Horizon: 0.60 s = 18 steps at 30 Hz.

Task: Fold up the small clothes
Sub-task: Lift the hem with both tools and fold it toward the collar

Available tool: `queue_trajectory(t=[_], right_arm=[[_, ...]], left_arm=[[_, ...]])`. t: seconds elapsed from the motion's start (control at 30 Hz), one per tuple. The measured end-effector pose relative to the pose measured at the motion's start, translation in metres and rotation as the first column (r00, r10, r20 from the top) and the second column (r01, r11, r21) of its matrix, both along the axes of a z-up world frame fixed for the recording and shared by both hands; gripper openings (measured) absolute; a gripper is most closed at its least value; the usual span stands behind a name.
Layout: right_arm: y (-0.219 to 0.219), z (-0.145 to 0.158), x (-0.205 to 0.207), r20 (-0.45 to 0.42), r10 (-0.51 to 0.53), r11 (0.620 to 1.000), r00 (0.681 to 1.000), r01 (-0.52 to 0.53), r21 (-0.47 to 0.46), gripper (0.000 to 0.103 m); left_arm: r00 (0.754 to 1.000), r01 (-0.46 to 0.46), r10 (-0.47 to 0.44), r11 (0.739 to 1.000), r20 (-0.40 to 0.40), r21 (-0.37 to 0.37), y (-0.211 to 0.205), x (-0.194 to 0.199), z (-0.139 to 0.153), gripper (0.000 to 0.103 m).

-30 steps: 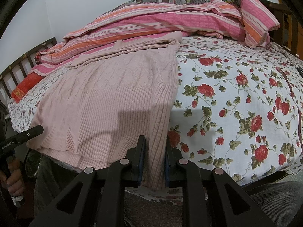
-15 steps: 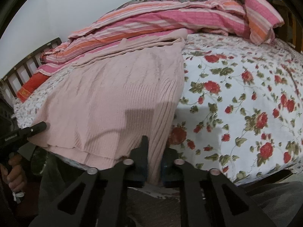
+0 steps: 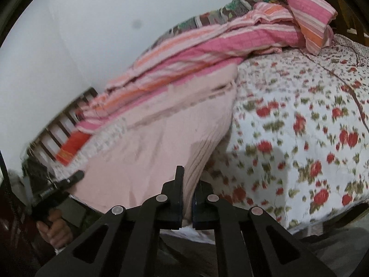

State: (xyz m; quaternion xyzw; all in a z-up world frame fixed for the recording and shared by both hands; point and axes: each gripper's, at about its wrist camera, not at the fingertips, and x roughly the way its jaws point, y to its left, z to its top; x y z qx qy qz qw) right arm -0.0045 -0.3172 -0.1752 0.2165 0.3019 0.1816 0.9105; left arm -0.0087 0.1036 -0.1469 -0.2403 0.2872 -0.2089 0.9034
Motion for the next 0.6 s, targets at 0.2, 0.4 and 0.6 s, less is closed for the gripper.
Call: queue_trajectory(t=[0.2,0.4,0.6], right_arm=[[0.004,0.038,0.021,0.055,-0.019,1.0,0.998,0.018,0.02,0.005],[0.016,0.068,0.05,0.1,-0.021,0.999,0.995,0.018,0.034,0.005],[0.018,0.084,0.094,0.095,-0.019,0.996,0.995,0.011,0.085,0.005]], left_arm=[[0.999,-0.047,0.047,0.999,0.014,0.0,0.011,0.021,0.028,0.006],[0.997,-0.082,0.082,0.996,0.004,-0.029,0.019,0.053,0.048,0.006],[0.993,-0.121,0.121,0.992,-0.007,-0.018,0.015,0.094,0.063,0.006]])
